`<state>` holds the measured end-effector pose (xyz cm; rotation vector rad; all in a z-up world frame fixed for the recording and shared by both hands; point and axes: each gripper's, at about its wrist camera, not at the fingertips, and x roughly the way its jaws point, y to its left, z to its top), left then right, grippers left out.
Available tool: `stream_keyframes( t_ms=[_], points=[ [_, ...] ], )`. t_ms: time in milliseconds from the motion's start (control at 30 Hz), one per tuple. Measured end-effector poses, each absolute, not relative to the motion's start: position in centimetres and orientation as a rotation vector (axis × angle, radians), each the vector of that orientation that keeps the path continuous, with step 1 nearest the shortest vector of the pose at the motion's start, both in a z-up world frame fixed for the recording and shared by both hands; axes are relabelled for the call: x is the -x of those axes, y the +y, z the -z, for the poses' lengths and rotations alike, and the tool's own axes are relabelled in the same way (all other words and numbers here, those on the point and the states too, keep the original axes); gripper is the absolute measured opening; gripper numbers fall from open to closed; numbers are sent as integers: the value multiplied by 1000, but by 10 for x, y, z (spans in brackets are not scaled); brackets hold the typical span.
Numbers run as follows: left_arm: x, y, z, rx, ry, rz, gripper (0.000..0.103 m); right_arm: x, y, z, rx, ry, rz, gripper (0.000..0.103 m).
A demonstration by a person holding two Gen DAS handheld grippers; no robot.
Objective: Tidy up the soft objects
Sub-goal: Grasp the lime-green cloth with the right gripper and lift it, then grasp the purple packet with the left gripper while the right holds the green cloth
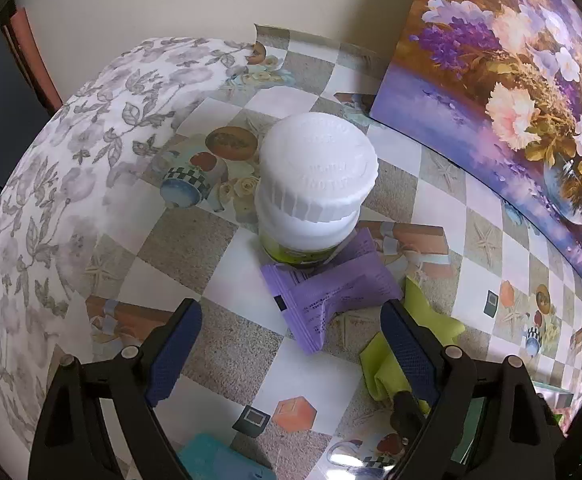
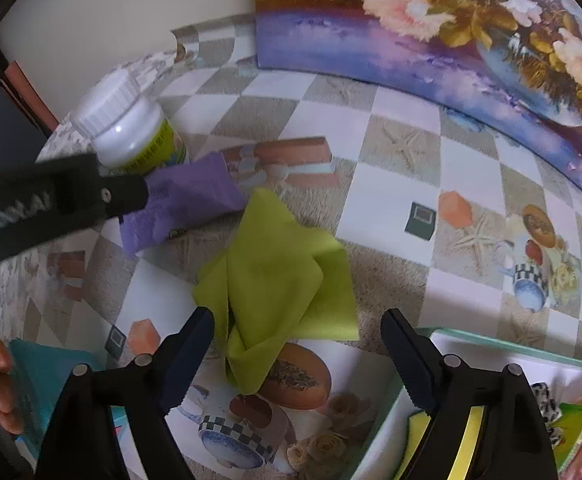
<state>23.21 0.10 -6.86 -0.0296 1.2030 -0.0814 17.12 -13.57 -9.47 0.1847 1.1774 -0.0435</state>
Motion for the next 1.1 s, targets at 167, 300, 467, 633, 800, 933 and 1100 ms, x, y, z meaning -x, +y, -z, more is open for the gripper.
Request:
stream_keyframes(
  t_ms=[167,300,467,633,800,933,1100],
  points=[
    [-233,1,71,26,1207,84,91,-174,-133,100,-177,1183,34,75],
    [-232,2,73,16,1216,86,91,-174,-137,102,-198,1185,29,69],
    [-232,3,78,-15,1252,73,91,-175,-141,101,-213,1184,20,57],
    [-238,3,83,-36,1291,81,91,-173,-149,100,-232,1176,31,41],
    [-247,-8,86,-135,1308,105,91,-167,-159,96,-265,1168,42,32],
    [-255,-15,92,-240,1325,109,91,-167,-163,95,-280,1164,45,31],
    [-264,-26,97,-318,1334,140,91,-166,-164,97,-295,1169,46,31]
  ],
)
